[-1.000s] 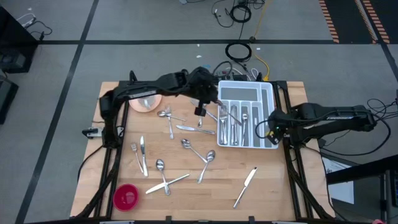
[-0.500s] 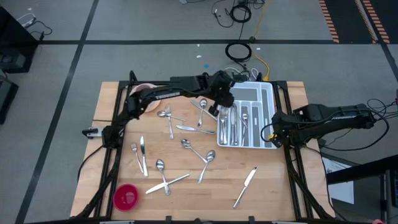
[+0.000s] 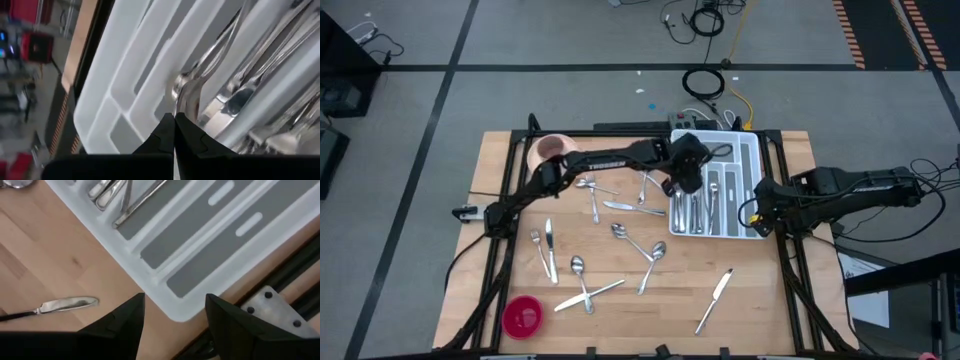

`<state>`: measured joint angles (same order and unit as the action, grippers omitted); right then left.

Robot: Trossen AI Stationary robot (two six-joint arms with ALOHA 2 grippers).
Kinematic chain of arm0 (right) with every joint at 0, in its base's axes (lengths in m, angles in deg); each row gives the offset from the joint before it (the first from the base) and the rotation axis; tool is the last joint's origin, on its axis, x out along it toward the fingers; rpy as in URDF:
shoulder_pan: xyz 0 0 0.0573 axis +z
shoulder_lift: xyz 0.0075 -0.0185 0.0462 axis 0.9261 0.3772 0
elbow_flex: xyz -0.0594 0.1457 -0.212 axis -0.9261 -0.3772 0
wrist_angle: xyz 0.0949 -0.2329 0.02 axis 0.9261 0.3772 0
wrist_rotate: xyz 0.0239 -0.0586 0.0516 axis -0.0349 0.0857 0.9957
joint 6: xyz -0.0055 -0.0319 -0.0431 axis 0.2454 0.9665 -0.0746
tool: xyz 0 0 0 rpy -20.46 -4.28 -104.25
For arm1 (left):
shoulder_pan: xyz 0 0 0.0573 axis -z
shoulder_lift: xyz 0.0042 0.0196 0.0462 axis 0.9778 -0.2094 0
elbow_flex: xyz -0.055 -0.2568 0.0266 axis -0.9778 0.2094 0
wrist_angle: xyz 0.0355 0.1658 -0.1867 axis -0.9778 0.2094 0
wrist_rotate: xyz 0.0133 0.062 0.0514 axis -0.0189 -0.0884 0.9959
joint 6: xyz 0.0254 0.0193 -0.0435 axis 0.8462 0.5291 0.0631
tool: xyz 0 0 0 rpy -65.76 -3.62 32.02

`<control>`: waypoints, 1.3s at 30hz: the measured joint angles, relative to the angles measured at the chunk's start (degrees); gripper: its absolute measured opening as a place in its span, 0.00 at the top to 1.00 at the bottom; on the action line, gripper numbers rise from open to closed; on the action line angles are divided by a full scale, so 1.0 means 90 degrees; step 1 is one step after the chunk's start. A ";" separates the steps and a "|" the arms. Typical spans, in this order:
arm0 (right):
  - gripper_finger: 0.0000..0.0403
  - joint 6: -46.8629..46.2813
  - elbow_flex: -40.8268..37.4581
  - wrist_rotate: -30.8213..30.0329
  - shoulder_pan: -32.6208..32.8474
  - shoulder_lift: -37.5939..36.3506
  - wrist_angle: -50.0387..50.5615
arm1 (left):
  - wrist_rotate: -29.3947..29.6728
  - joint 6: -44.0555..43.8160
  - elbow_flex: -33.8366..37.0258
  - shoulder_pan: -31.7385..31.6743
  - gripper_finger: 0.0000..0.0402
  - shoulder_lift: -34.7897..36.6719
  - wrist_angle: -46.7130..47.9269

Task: Sort silverware
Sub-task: Put the silver spoon into the white silverware tray

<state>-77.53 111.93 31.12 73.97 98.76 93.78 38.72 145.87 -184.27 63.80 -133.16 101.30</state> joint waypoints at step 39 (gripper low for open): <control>0.50 0.0464 0.0000 -0.0274 -0.0002 0.0024 -0.0499 | -0.0339 0.1255 0.0000 0.0147 0.93 -0.0697 -0.1283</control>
<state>-73.35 111.93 28.65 73.95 98.98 89.29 35.67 157.17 -184.27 65.13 -139.44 89.75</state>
